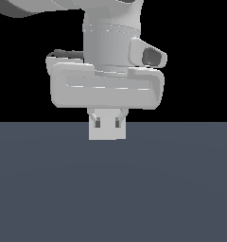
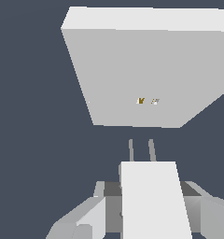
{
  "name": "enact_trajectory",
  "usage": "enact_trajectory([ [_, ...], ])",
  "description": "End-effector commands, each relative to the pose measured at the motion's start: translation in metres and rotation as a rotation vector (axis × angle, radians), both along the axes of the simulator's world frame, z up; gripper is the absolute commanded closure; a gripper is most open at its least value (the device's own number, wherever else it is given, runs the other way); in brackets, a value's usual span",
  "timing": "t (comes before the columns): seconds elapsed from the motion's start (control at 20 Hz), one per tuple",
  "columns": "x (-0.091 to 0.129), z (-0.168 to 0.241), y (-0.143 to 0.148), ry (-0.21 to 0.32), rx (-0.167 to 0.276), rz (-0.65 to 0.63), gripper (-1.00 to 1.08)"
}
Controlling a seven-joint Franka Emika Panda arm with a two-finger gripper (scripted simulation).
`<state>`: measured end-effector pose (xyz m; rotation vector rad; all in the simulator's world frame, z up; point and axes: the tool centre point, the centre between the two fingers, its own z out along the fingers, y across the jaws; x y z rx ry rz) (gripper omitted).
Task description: Plug the charger into the wall socket.
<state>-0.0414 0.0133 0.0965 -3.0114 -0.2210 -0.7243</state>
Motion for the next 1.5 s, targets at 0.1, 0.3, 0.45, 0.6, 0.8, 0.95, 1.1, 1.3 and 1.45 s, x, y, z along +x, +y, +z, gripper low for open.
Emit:
enact_trajectory([
  [0.1, -0.002, 0.004, -0.005, 0.002, -0.001, -0.032, 1.08],
  [0.3, -0.002, 0.004, -0.006, 0.003, -0.001, -0.037, 1.08],
  [0.45, -0.002, 0.004, -0.006, 0.003, -0.001, -0.036, 1.08],
  [0.6, 0.000, 0.004, -0.006, 0.003, -0.001, -0.036, 1.08],
  [0.8, 0.007, 0.004, -0.005, 0.003, -0.002, -0.036, 1.08],
  [0.95, 0.017, 0.004, -0.004, 0.003, -0.003, -0.035, 1.08],
  [1.1, 0.029, 0.004, -0.002, 0.003, -0.004, -0.035, 1.08],
  [1.3, 0.041, 0.004, -0.001, 0.003, -0.004, -0.035, 1.08],
  [1.45, 0.045, 0.004, -0.001, 0.004, -0.004, -0.035, 1.08],
])
